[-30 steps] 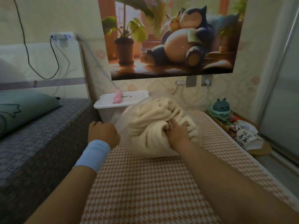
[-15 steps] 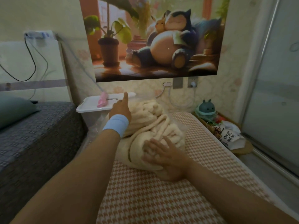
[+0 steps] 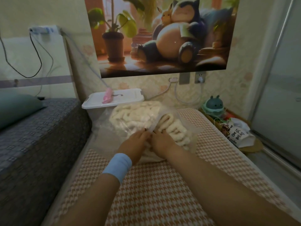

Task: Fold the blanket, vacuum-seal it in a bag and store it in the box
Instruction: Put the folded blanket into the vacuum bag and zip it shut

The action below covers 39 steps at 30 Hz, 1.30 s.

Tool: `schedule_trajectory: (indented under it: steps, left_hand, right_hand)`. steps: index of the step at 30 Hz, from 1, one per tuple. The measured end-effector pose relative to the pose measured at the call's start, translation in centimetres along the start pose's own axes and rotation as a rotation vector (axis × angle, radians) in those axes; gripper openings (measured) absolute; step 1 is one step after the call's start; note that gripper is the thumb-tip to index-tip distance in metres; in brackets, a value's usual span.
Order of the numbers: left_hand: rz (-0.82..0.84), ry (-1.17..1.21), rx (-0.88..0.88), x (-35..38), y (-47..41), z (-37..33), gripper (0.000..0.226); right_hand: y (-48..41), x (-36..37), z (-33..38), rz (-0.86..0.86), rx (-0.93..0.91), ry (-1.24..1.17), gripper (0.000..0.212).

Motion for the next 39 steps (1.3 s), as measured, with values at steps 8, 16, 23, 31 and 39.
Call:
schedule_trajectory:
  steps: [8, 16, 23, 31, 39]
  left_hand:
    - [0.008, -0.169, 0.072, 3.5, -0.3, -1.8, 0.074]
    - [0.091, -0.29, 0.022, 1.7, -0.2, -2.3, 0.035]
    - [-0.017, -0.113, -0.199, -3.7, -5.5, -0.6, 0.048]
    - [-0.176, -0.199, -0.248, -10.0, -18.6, 3.1, 0.031]
    - [0.015, 0.017, -0.257, -18.0, -27.3, 4.0, 0.041]
  right_hand:
    - [5.0, 2.8, -3.3, -0.203, 0.005, -0.135, 0.089]
    - [9.0, 5.2, -5.4, -0.259, -0.035, 0.077, 0.094]
    - [5.8, 1.8, -4.9, -0.541, 0.11, 0.154, 0.041]
    - [-7.2, -8.1, -15.6, -0.519, 0.129, -0.33, 0.021]
    - [-11.9, -18.6, -20.3, -0.258, 0.153, -0.438, 0.018]
Point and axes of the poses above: each hand's wrist, its own y-axis away from the middle knuckle, its own x-axis out of the palm, z = x × y, the point moved 3 cm from there along -y, towards the middle knuckle, and after that the axes turned 1 degree about -x, right-handed, at the moved point
